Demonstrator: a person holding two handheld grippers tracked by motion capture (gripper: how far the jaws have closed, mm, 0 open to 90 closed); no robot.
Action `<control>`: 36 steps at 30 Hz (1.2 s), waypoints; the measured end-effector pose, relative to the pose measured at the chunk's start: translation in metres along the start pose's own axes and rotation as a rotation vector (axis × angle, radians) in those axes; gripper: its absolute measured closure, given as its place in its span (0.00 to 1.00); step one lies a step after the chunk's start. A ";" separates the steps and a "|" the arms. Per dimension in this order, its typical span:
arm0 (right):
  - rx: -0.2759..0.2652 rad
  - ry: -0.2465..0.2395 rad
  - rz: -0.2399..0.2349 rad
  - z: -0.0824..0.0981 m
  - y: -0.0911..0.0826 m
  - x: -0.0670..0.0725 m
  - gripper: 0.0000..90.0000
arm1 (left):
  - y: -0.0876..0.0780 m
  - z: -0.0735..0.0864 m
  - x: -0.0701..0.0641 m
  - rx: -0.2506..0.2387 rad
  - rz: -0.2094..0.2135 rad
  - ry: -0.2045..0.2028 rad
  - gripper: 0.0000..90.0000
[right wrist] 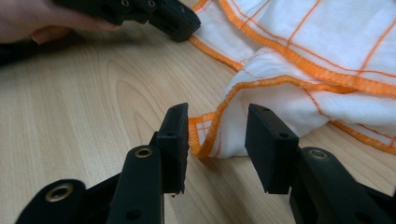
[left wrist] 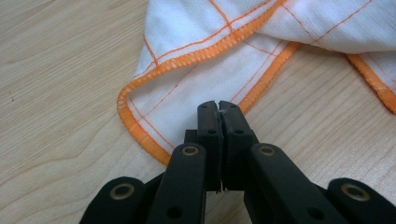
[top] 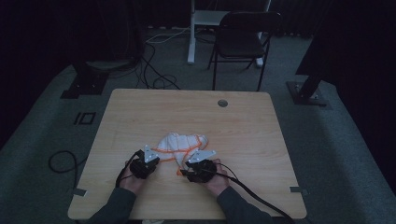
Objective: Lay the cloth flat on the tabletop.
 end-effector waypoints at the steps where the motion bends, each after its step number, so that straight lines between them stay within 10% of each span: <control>1: 0.007 -0.003 0.009 0.000 0.002 -0.001 0.69 | 0.000 0.000 0.000 0.001 0.000 0.002 0.99; 6: 0.032 -0.017 0.043 -0.001 0.002 -0.009 0.98 | 0.000 0.000 0.000 0.000 0.001 0.002 0.99; 36: -0.021 0.057 0.316 -0.008 -0.065 -0.097 1.00 | -0.007 0.010 0.014 0.028 -0.012 0.014 0.99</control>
Point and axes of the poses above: each handheld gripper's, and its own axes: y roughly forward along the jaws, z roughly out of its underside, x roughly to its left, the point moved 6 cm from there along y, roughly forward along the jaws, and after that the axes turned 5 degrees about -z, right-handed, at the moved point
